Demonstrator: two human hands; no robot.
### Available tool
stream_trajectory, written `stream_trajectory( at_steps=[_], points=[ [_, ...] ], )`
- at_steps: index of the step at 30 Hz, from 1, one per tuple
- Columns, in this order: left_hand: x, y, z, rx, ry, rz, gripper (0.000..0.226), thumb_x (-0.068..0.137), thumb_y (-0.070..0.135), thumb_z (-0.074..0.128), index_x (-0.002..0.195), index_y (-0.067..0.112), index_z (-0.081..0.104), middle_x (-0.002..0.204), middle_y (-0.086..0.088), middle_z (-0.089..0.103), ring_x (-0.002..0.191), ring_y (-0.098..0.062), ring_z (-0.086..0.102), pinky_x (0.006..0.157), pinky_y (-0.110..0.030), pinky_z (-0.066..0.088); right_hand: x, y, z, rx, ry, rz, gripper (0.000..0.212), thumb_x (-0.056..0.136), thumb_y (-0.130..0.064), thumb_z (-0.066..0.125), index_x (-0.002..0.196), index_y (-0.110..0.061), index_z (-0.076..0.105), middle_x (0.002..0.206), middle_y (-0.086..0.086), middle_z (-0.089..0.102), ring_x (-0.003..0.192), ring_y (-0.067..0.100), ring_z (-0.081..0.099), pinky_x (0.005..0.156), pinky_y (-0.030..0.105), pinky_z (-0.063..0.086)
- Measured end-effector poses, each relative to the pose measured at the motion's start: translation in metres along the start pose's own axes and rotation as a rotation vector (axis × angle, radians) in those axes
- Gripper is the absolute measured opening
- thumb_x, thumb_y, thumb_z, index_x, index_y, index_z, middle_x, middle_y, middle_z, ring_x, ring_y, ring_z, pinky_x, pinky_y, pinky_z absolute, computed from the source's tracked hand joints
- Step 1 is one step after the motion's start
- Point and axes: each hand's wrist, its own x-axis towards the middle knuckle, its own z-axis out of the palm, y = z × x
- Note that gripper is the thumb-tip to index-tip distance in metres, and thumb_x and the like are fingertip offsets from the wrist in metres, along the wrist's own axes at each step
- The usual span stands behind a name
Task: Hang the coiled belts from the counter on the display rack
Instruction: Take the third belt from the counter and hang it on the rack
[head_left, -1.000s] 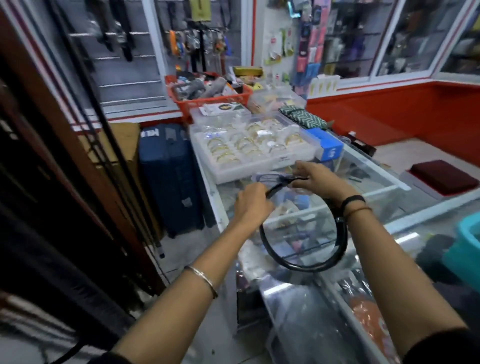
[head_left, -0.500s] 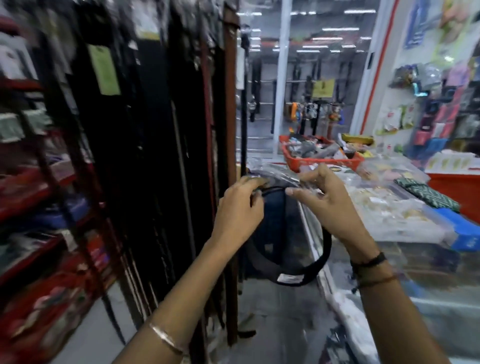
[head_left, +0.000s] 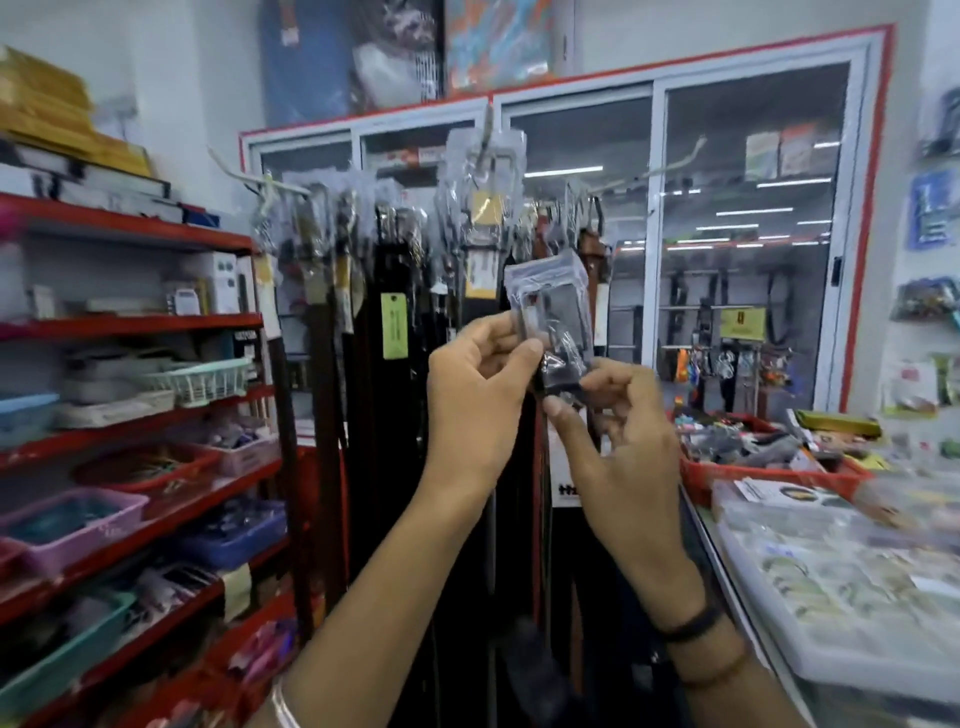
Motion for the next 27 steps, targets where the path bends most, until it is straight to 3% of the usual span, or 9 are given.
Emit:
stream_trajectory(
  at_steps=[3, 8, 13, 18, 25, 27],
  points=[
    [0.02, 0.013, -0.007, -0.026, 0.048, 0.055, 0.027, 0.085, 0.005, 0.067, 0.086, 0.033, 0.066, 0.083, 0.003, 0.075, 0.085, -0.014, 0.073, 0.086, -0.041, 0.058, 0.021, -0.012, 0.015, 0.18, 0.034, 0.015, 0.04, 0.084, -0.014, 0.068, 0.113, -0.028, 0.045, 0.101, -0.019, 0.058, 0.091, -0.004, 0.061, 0.078, 0.01, 0.048],
    [0.054, 0.031, -0.016, -0.018, 0.093, 0.218, 0.038, 0.083, 0.007, 0.069, 0.102, 0.039, 0.061, 0.09, -0.017, 0.071, 0.087, -0.025, 0.072, 0.083, -0.05, 0.059, 0.055, -0.029, 0.035, 0.291, 0.059, 0.004, 0.045, 0.084, -0.011, 0.066, 0.124, -0.027, 0.052, 0.11, -0.004, 0.062, 0.1, 0.0, 0.061, 0.084, 0.011, 0.048],
    [0.084, 0.046, -0.018, 0.034, 0.071, 0.281, 0.03, 0.086, 0.008, 0.067, 0.105, 0.031, 0.066, 0.081, 0.001, 0.067, 0.068, -0.005, 0.066, 0.073, -0.035, 0.06, 0.084, -0.04, 0.049, 0.362, 0.114, 0.017, 0.043, 0.084, -0.011, 0.066, 0.125, -0.018, 0.055, 0.108, -0.004, 0.062, 0.107, 0.012, 0.059, 0.089, 0.017, 0.05],
    [0.106, 0.052, -0.016, 0.076, 0.096, 0.252, 0.031, 0.085, 0.011, 0.068, 0.113, 0.024, 0.068, 0.077, 0.007, 0.065, 0.071, -0.011, 0.066, 0.081, -0.05, 0.059, 0.105, -0.042, 0.059, 0.435, 0.105, 0.077, 0.039, 0.085, -0.01, 0.065, 0.122, -0.02, 0.057, 0.121, 0.011, 0.065, 0.112, 0.02, 0.061, 0.098, 0.038, 0.051],
    [0.12, 0.055, -0.014, 0.134, 0.08, 0.254, 0.03, 0.086, 0.013, 0.066, 0.116, 0.019, 0.067, 0.069, 0.01, 0.064, 0.074, -0.013, 0.07, 0.08, -0.045, 0.061, 0.12, -0.038, 0.064, 0.463, 0.119, 0.092, 0.038, 0.086, -0.009, 0.064, 0.123, -0.014, 0.057, 0.12, 0.013, 0.065, 0.11, 0.021, 0.062, 0.098, 0.036, 0.051],
    [0.124, 0.054, -0.014, 0.135, 0.064, 0.235, 0.03, 0.086, 0.014, 0.067, 0.116, 0.017, 0.067, 0.069, 0.005, 0.064, 0.083, -0.025, 0.073, 0.081, -0.048, 0.06, 0.123, -0.037, 0.065, 0.457, 0.113, 0.103, 0.039, 0.086, -0.01, 0.064, 0.124, -0.014, 0.057, 0.119, 0.012, 0.065, 0.106, 0.017, 0.064, 0.095, 0.032, 0.052]
  ],
)
